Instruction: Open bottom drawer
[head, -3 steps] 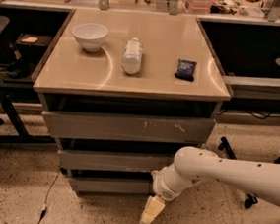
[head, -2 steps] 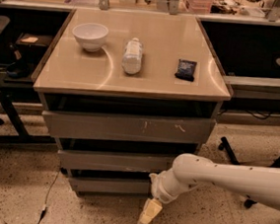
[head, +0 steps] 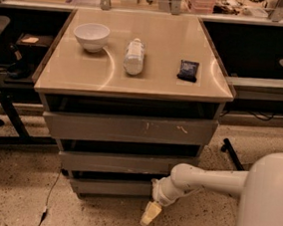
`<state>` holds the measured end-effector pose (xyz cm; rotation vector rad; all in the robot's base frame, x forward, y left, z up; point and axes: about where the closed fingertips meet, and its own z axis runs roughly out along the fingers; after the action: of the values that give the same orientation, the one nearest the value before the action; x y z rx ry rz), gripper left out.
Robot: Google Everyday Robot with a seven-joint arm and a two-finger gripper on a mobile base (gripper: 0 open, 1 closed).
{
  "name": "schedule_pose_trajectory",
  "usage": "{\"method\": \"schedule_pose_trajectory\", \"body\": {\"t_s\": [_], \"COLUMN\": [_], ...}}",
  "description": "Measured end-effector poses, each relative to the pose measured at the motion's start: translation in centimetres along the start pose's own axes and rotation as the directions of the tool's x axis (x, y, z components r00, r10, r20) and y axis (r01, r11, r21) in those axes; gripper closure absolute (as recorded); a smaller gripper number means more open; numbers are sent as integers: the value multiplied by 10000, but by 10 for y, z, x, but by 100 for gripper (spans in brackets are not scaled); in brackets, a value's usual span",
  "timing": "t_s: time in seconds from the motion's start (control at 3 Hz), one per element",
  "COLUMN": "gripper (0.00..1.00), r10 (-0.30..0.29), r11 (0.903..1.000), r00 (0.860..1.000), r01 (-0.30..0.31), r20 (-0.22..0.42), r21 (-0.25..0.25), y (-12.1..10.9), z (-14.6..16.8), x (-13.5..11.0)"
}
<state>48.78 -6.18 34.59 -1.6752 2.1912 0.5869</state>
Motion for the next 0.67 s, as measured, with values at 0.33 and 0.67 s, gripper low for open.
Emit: {"method": "schedule_pose_trajectory", "body": {"t_s": [0.33, 0.67], "gripper": [0, 0], "r10": [38, 86], "r11": [10000, 9999], "r00": [9998, 9994], "r01": [-38, -89], "r20": [-203, -330], "r21": [-33, -73], "y": [-26, -47], "z": [36, 63], "x": [21, 37]}}
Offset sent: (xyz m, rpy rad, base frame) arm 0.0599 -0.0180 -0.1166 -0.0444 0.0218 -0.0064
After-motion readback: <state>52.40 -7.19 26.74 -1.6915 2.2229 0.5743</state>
